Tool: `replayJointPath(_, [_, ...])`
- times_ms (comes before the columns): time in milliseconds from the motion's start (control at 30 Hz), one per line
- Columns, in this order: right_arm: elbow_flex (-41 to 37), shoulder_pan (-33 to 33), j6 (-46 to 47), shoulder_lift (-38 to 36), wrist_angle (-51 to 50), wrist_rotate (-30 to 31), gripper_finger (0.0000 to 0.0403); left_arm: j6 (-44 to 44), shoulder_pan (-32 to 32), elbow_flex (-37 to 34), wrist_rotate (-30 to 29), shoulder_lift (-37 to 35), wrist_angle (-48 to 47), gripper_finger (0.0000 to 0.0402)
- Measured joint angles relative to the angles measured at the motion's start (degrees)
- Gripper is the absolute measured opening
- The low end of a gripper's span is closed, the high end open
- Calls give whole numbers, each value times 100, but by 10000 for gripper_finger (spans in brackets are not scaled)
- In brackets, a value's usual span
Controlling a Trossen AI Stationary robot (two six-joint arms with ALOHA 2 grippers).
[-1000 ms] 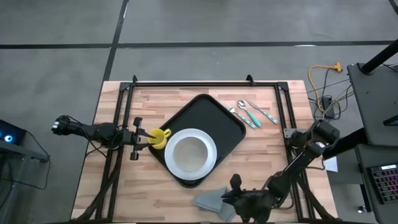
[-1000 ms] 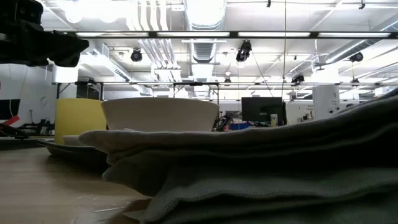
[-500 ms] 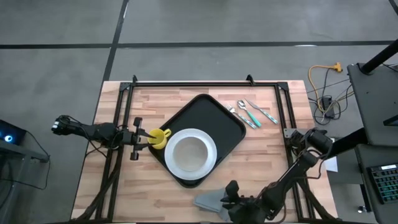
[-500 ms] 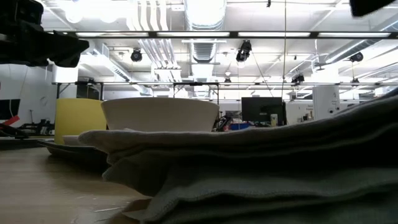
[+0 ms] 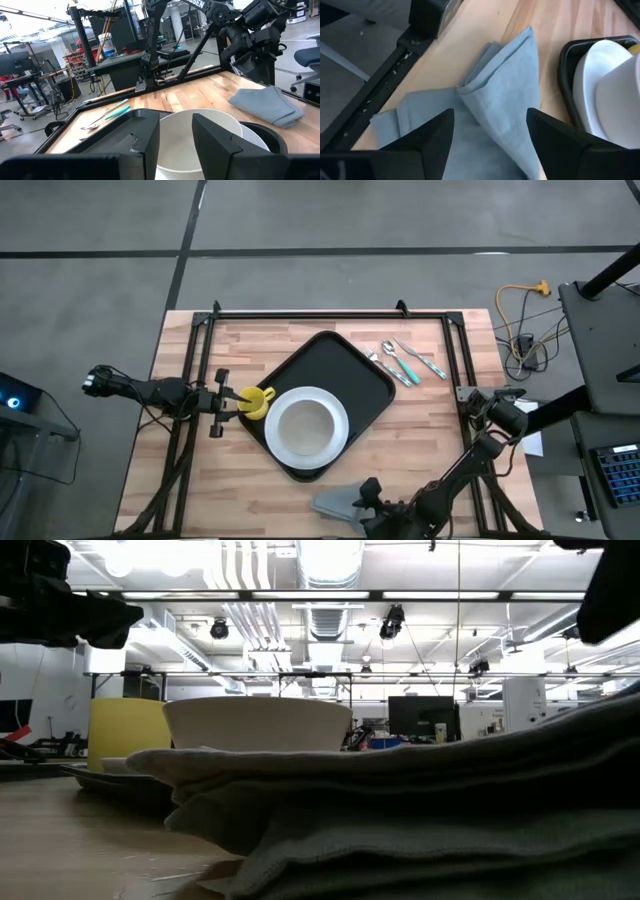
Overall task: Set up tray
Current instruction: Put the gray napkin to the right of the white plate on the black serving tray
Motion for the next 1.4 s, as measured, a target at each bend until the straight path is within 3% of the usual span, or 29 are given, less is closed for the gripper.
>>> replayJointPath(1133, [59,-219,-259,548,627,476,215,0,0,0,0,75,0,101])
replayJointPath(1267, [59,-261,-207,550,653,409,188,0,0,0,0,75,0,101])
replayJointPath(1400, [59,-282,-198,552,727,342,131,0,0,0,2,75,-2,101])
